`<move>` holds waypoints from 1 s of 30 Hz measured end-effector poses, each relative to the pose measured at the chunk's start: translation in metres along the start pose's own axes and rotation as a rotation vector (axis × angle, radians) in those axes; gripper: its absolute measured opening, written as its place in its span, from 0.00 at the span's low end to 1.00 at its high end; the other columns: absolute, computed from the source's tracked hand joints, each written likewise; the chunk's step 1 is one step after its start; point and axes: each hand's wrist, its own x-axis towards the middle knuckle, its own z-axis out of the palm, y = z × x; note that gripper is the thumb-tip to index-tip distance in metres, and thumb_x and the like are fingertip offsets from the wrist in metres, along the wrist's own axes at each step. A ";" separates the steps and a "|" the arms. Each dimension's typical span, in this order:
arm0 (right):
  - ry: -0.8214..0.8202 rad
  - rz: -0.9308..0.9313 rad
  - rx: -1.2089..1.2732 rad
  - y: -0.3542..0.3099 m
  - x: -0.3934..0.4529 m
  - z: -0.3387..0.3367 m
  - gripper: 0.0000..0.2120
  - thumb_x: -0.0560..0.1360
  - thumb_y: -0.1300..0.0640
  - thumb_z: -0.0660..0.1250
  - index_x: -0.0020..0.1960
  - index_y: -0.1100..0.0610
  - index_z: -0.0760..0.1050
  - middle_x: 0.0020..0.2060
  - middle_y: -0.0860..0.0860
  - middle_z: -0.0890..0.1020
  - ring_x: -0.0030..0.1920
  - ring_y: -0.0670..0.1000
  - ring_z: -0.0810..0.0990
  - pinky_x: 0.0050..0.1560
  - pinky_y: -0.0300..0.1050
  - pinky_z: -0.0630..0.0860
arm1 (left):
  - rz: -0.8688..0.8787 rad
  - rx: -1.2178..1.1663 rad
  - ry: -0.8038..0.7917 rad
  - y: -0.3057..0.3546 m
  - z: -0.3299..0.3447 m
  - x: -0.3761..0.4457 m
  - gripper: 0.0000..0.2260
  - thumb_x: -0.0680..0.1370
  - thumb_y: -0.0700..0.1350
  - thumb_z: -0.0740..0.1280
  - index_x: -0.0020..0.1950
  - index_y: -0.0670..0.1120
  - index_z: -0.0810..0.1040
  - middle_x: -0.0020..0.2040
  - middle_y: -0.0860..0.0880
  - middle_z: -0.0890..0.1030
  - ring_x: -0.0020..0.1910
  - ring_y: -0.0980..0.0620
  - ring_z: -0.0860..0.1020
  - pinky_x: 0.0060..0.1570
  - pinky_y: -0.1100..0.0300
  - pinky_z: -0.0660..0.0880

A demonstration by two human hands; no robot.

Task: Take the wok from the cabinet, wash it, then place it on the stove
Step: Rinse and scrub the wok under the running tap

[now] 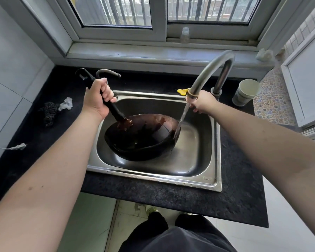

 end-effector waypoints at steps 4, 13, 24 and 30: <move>-0.007 0.003 0.003 0.000 0.001 0.001 0.14 0.79 0.48 0.64 0.34 0.46 0.71 0.34 0.48 0.81 0.30 0.48 0.80 0.25 0.38 0.71 | 0.014 0.032 -0.007 -0.004 0.014 0.001 0.14 0.71 0.45 0.63 0.27 0.49 0.62 0.22 0.52 0.60 0.22 0.54 0.57 0.27 0.62 0.60; -0.013 0.011 0.027 0.002 0.004 0.002 0.13 0.79 0.49 0.64 0.36 0.45 0.71 0.35 0.49 0.81 0.31 0.48 0.79 0.26 0.38 0.71 | 0.029 0.079 -0.024 -0.011 0.038 -0.008 0.17 0.73 0.43 0.65 0.26 0.48 0.63 0.22 0.52 0.62 0.23 0.53 0.59 0.27 0.60 0.61; -0.021 0.026 0.043 0.003 0.005 0.002 0.13 0.79 0.49 0.63 0.35 0.45 0.71 0.34 0.49 0.81 0.29 0.48 0.78 0.25 0.38 0.70 | 0.030 0.193 -0.113 -0.026 0.088 -0.028 0.18 0.73 0.42 0.65 0.27 0.47 0.62 0.23 0.49 0.62 0.24 0.51 0.59 0.28 0.60 0.63; -0.046 0.009 0.042 0.004 0.005 0.002 0.07 0.79 0.48 0.63 0.43 0.46 0.72 0.37 0.49 0.81 0.31 0.48 0.80 0.25 0.38 0.70 | 0.023 0.212 -0.118 -0.025 0.087 -0.032 0.18 0.74 0.41 0.64 0.27 0.46 0.61 0.23 0.49 0.62 0.24 0.51 0.60 0.29 0.59 0.63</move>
